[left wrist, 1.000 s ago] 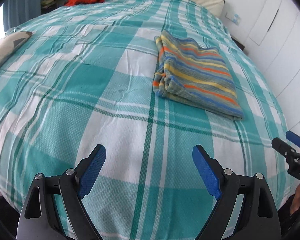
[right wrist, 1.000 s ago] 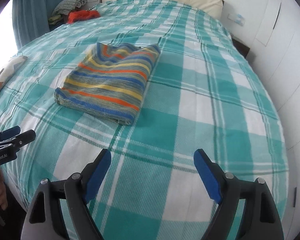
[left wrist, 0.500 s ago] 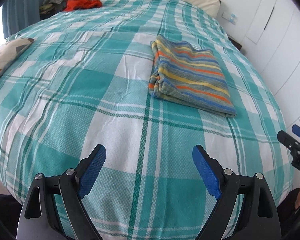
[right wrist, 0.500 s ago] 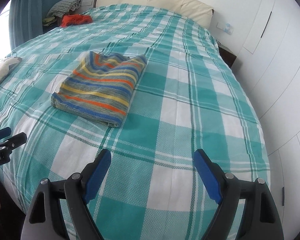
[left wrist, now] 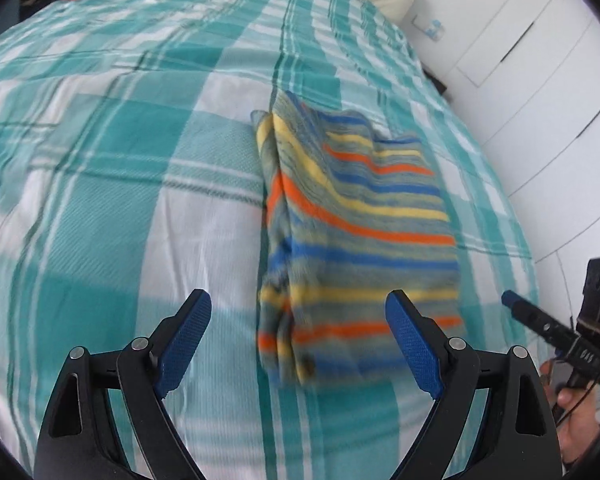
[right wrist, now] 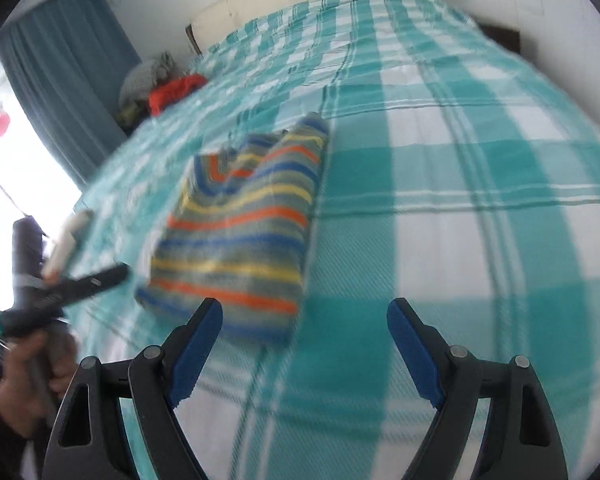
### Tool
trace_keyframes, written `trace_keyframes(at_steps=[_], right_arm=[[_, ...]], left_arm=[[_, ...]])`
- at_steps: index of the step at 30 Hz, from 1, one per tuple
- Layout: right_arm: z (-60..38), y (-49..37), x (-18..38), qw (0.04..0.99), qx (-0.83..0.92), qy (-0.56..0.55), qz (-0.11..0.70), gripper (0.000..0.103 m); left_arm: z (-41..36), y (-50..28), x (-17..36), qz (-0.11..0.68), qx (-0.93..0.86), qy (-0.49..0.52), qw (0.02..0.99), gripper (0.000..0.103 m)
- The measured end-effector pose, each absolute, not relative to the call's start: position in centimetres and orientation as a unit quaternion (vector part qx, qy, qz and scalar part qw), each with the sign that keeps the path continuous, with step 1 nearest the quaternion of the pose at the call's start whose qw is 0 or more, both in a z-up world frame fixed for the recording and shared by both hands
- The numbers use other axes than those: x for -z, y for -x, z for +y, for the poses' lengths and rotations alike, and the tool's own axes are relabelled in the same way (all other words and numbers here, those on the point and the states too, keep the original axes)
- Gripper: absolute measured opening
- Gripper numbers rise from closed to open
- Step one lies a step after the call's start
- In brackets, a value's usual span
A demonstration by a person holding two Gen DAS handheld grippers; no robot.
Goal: Fold small clothes
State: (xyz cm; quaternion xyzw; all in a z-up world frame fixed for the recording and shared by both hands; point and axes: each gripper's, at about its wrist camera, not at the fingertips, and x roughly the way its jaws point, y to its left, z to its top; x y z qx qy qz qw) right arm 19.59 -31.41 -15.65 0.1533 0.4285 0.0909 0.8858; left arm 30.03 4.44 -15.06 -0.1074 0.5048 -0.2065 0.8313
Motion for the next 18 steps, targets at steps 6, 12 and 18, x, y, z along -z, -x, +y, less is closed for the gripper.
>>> trace_keyframes(at_steps=[6,12,18], right_arm=[[-31.7,-29.2,19.9,0.853,-0.139,-0.220,0.451,0.082],[-28.2,-34.1,21.8,0.849,-0.159,-0.207,0.459,0.032],[-22.5,-31.4,16.3,0.907,-0.126,-0.040,0.399,0.021]], left_arm=[[2.7,-34.4,17.0,0.503,0.205,0.079,0.836,0.089],[1.0,-35.2,17.7,0.507,0.218,0.057,0.832,0.018],[1.7,-32.4,13.1,0.450,0.214,0.055,0.865,0.013]])
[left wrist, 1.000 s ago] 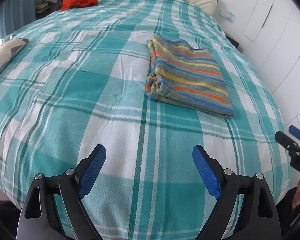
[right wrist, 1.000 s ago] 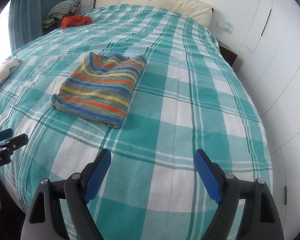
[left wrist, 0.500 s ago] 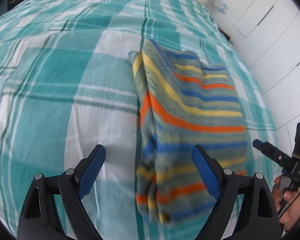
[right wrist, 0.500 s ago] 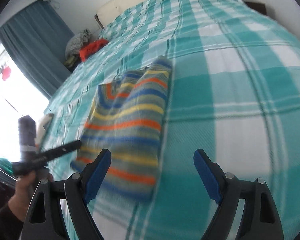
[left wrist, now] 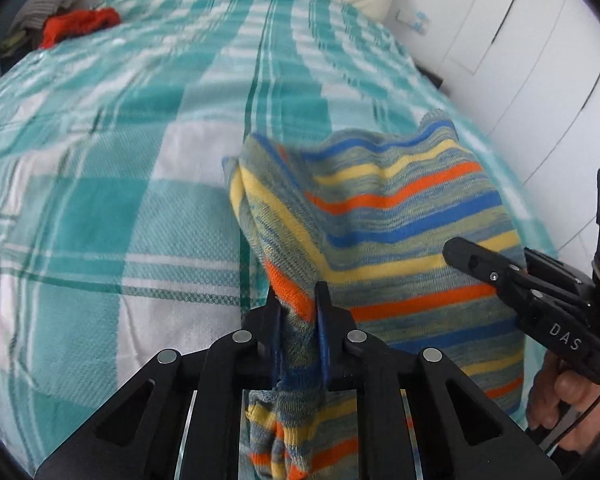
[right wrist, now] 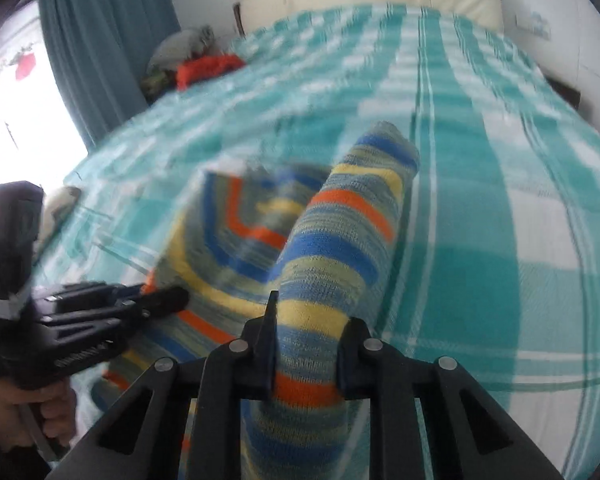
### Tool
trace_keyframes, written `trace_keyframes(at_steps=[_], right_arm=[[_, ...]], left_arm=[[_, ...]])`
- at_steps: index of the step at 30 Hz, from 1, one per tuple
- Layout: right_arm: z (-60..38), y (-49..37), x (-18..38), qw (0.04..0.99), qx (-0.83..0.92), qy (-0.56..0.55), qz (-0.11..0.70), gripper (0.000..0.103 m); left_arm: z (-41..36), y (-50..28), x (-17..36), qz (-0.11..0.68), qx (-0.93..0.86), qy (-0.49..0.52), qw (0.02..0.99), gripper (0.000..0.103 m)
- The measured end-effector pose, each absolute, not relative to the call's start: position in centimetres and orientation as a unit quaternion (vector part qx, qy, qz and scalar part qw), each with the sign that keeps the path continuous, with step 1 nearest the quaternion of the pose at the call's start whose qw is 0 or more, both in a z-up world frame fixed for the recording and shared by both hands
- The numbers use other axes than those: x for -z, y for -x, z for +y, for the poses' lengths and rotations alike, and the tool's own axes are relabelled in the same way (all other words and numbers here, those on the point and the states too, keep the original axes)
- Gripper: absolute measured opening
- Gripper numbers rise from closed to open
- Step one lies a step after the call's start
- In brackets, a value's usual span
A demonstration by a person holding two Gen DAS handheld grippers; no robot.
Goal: Fold small clothes
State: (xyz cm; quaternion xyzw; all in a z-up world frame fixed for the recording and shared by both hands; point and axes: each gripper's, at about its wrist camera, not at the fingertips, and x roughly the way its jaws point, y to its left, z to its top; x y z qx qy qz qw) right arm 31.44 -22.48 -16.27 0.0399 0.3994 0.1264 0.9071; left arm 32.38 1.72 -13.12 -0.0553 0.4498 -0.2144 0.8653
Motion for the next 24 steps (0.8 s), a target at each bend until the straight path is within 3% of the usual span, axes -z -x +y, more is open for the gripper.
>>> trace_keyframes(at_steps=[5,6,8,9,10,12,18,22,24], right_arm=[[-22.4,-29.7,10.4,0.925,-0.149,-0.069,0.342,0.021],[-22.7,-29.6,9.8,0.926,-0.151,-0.078,0.337,0.021],[-23.4,-30.1,9.1,0.923,-0.148,-0.099,0.341,0.023],[-23.8,-30.6,9.7,0.915,-0.141,-0.107,0.363,0.033],[-24.3,-31.0,10.6,0.906,-0.127,-0.105,0.390,0.060],[-26.4,-30.0,12.5,0.898,-0.068,-0.088,0.425,0.093],[-28.8,-21.2,14.4,0.897,-0.024,0.006,0.442,0.093],[-28.8,-16.2,13.4,0.898,-0.022,0.028,0.438,0.095],[-28.8,-14.0,11.9,0.904,-0.025,0.028,0.427,0.100]], left_arm=[[2.8,-30.1,7.0,0.401,0.221,0.054,0.887,0.014],[2.5,-30.2,6.4,0.404,0.223,0.050,0.886,0.016],[1.6,-31.0,7.5,0.440,0.206,0.027,0.874,0.032],[1.3,-31.2,8.5,0.455,0.184,0.010,0.871,0.052],[1.1,-31.1,9.4,0.465,0.161,-0.007,0.871,0.062],[1.3,-28.8,10.8,0.466,0.138,-0.037,0.873,0.065],[0.7,-18.1,9.7,0.407,0.098,-0.113,0.901,0.096],[0.7,-14.0,6.2,0.380,0.050,-0.078,0.920,0.103],[1.0,-12.5,4.4,0.360,0.033,-0.066,0.930,0.103]])
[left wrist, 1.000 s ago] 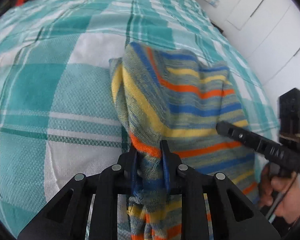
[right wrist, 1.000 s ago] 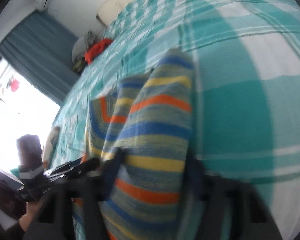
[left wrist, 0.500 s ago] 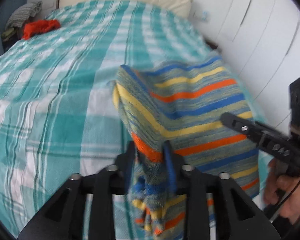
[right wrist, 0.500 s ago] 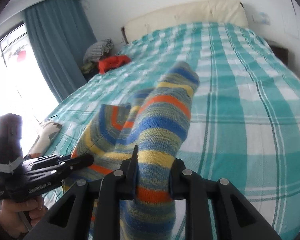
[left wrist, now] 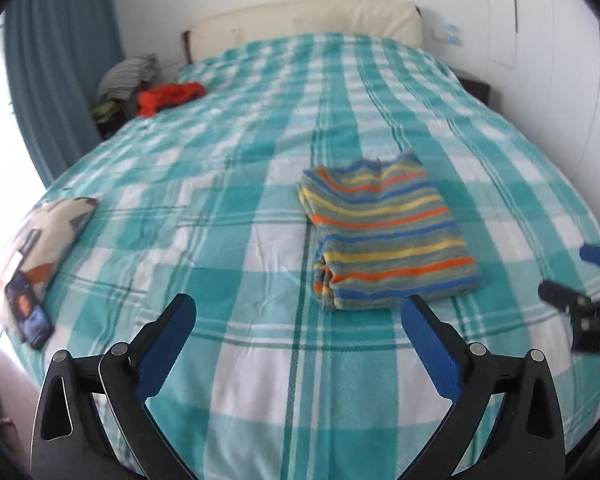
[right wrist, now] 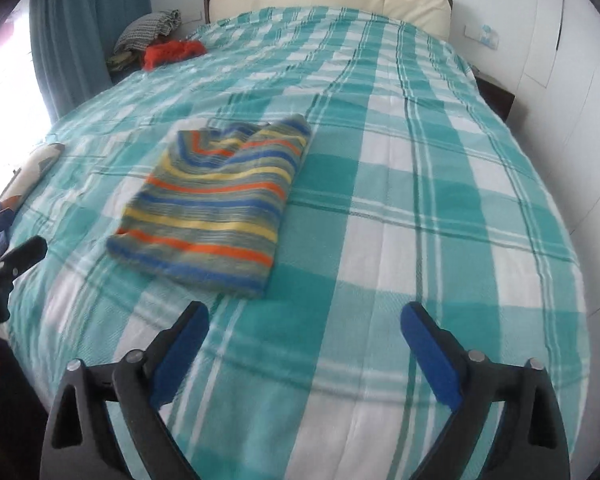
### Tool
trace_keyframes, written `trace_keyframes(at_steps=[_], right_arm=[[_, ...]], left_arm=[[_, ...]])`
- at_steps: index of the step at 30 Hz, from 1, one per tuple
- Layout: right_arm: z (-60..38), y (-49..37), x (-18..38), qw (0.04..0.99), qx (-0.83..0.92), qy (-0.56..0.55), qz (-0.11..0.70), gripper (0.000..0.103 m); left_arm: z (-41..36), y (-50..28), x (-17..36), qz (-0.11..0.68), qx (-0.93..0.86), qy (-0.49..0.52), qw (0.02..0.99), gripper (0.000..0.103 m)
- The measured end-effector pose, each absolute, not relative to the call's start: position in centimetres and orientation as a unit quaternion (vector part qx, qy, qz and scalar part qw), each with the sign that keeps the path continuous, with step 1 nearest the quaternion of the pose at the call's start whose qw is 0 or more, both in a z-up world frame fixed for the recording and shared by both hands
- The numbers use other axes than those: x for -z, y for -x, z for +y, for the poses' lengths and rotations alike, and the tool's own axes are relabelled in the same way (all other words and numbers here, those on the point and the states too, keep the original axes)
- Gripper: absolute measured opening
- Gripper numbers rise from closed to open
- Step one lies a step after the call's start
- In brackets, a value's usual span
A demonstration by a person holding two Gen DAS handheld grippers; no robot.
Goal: Fold small clothes
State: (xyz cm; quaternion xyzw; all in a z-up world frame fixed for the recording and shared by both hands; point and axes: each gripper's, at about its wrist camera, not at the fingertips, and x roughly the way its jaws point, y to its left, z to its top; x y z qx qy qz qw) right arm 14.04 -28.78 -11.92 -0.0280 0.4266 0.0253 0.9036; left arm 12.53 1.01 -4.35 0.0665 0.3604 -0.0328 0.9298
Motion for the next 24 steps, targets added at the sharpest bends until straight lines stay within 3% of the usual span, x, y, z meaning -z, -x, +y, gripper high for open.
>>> trace_keyframes(at_steps=[9,24], right_arm=[[-26.1,-7.1,5.5,0.919,-0.052,0.011,0.391,0.103],[-23.4,-2.9,2.7,0.917,-0.061,0.044,0.392,0.103]], left_arm=[[1.2,-8.2,0.0,0.378,0.013,-0.069,0.923,0.103],[2.2,-4.8,-0.7,0.399,-0.010,-0.065,0.915,0.103]])
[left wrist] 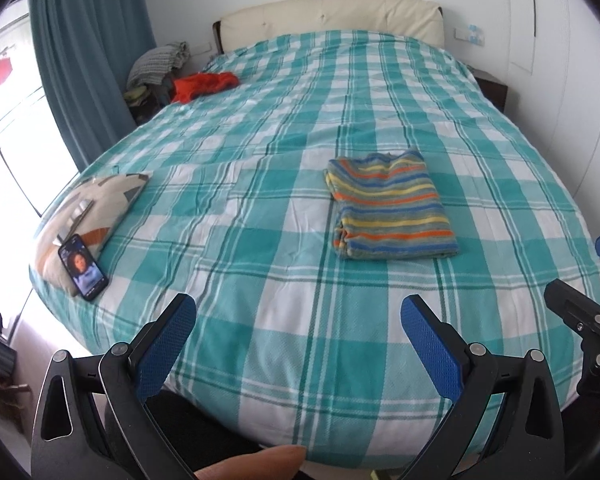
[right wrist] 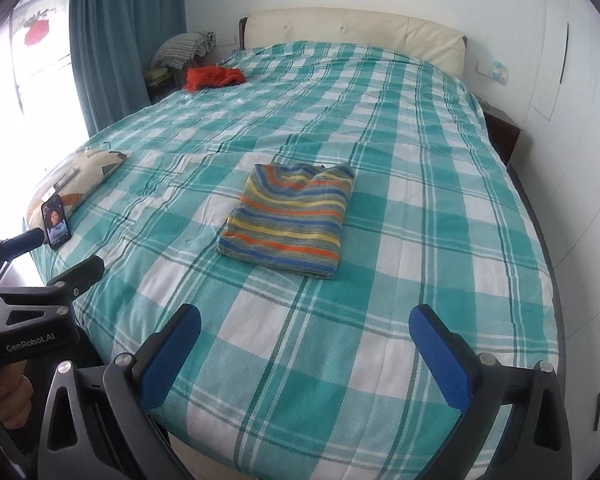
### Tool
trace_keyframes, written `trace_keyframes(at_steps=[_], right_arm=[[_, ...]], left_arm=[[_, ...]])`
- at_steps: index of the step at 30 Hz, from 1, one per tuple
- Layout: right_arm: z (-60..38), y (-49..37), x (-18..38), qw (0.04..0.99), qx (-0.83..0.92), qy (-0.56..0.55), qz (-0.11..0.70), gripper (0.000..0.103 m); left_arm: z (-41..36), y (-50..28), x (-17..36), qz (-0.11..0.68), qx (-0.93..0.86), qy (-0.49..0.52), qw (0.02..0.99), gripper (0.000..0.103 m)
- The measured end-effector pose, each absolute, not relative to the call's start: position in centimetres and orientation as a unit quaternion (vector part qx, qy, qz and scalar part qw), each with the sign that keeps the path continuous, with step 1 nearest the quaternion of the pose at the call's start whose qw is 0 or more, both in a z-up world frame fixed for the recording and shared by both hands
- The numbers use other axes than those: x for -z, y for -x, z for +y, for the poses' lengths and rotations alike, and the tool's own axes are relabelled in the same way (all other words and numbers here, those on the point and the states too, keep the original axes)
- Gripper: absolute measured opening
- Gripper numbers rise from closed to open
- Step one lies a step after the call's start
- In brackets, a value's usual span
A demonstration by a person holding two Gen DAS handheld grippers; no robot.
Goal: Fold small clothes
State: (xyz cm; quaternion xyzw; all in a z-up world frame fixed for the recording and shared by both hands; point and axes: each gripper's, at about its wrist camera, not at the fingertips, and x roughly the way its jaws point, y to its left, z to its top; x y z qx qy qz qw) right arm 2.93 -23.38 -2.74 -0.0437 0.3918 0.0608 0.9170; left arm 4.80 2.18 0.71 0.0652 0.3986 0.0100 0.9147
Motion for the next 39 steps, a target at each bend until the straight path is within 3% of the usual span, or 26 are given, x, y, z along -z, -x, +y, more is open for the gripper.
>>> trace_keyframes(at_steps=[39], right_arm=[[-20.7,1.9,-1.2,0.909,-0.070,0.079,0.403,0.102]], left_arm=[[2.0,-1.7,-3.4,0.412,0.007,-0.057,0.909,0.103]])
